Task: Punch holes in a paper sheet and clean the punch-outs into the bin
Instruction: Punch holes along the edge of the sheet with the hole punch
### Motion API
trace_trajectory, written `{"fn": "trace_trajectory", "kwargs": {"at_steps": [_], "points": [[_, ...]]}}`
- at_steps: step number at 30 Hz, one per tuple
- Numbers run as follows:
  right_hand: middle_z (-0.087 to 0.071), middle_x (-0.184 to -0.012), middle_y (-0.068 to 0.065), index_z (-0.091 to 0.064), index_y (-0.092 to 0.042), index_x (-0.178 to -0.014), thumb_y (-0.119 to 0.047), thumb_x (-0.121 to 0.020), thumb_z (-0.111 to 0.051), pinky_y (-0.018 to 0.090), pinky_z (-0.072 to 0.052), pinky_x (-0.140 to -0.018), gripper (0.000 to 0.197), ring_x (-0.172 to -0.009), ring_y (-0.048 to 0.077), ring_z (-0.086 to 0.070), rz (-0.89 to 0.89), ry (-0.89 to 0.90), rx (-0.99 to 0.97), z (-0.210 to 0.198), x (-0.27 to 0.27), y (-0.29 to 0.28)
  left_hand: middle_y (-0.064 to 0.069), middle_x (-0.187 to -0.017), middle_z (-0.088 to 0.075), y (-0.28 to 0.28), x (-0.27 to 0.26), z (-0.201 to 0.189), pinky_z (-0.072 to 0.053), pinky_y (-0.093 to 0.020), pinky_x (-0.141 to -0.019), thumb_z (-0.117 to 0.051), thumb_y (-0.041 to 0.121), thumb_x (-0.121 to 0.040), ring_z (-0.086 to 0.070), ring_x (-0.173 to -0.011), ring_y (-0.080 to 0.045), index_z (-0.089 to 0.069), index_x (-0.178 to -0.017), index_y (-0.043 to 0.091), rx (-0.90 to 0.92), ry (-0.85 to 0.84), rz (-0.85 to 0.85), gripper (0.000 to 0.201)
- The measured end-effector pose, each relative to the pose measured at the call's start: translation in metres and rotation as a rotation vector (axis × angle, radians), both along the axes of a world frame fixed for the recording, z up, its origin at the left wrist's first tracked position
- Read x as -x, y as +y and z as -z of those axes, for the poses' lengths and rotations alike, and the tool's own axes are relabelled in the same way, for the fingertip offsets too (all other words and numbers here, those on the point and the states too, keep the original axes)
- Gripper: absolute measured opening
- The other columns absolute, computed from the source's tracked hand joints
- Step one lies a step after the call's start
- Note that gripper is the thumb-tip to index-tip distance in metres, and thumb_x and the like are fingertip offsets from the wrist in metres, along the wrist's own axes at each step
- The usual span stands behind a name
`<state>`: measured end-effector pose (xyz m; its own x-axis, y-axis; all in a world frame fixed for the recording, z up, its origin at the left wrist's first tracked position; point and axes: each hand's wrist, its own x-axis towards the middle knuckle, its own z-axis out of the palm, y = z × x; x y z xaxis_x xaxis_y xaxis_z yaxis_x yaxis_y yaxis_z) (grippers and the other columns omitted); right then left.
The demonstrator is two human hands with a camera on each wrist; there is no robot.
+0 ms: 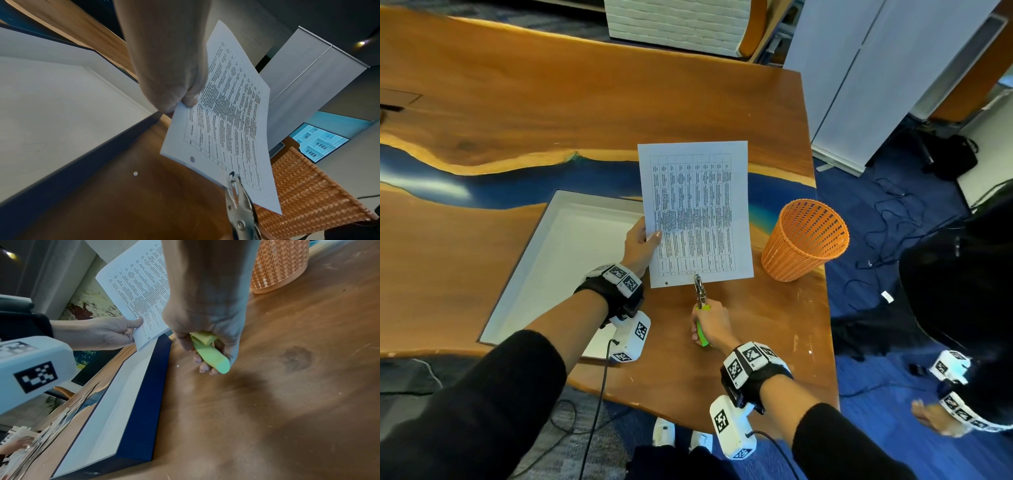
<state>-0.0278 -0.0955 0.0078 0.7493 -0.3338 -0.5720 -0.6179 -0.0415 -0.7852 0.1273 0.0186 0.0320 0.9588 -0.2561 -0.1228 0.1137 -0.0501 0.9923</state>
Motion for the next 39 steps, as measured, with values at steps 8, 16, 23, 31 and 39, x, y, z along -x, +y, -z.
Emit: {"fn": "trace_trajectory", "kwargs": {"at_steps": [8, 16, 23, 31, 39], "points": [[-0.043, -0.053, 0.015, -0.042, -0.011, -0.056, -0.002, -0.063, -0.038, 0.026, -0.034, -0.043, 0.012, -0.037, 0.019, -0.038, 0.043, 0.019, 0.022, -0.001, 0.001, 0.002, -0.024, -0.13, -0.056, 0.0, 0.001, 0.005, -0.05, -0.056, -0.092, -0.049, 0.0, -0.095, -0.058, -0.115, -0.041, -0.045, -0.133, -0.003, 0.016, 0.015, -0.006, 0.039], [-0.044, -0.056, 0.015, -0.043, -0.011, -0.055, 0.001, -0.071, -0.036, 0.024, -0.035, -0.039, 0.022, -0.04, 0.019, -0.037, 0.048, 0.033, 0.063, -0.001, -0.001, 0.001, -0.025, -0.131, -0.055, -0.001, 0.0, 0.007, -0.048, -0.059, -0.093, -0.049, 0.0, -0.095, -0.057, -0.116, -0.042, -0.044, -0.134, -0.003, 0.026, 0.023, 0.015, 0.039], [-0.048, -0.057, 0.015, -0.045, -0.011, -0.055, 0.0, -0.076, -0.035, 0.022, -0.035, -0.037, 0.026, -0.038, 0.02, -0.04, 0.022, 0.049, 0.095, 0.001, -0.003, 0.0, -0.024, -0.13, -0.057, -0.002, 0.001, 0.006, -0.05, -0.059, -0.09, -0.049, 0.0, -0.095, -0.06, -0.113, -0.041, -0.045, -0.134, -0.001, 0.022, 0.018, 0.015, 0.039], [-0.051, -0.066, 0.014, -0.046, -0.016, -0.053, -0.002, -0.077, -0.032, 0.023, -0.035, -0.038, 0.031, -0.047, 0.02, -0.041, 0.01, 0.052, 0.168, 0.011, -0.006, 0.004, -0.025, -0.129, -0.057, 0.002, 0.0, 0.007, -0.049, -0.061, -0.092, -0.049, 0.0, -0.095, -0.059, -0.114, -0.042, -0.045, -0.134, -0.002, 0.009, 0.011, -0.006, 0.04], [-0.052, -0.063, 0.011, -0.046, -0.015, -0.052, -0.001, -0.075, -0.035, 0.03, -0.038, -0.048, 0.029, -0.054, 0.022, -0.043, -0.016, 0.054, 0.194, 0.017, -0.009, 0.006, -0.023, -0.128, -0.058, 0.005, 0.0, 0.002, -0.05, -0.057, -0.092, -0.05, 0.003, -0.095, -0.06, -0.113, -0.039, -0.046, -0.134, 0.001, -0.007, 0.016, -0.007, 0.039]]}}
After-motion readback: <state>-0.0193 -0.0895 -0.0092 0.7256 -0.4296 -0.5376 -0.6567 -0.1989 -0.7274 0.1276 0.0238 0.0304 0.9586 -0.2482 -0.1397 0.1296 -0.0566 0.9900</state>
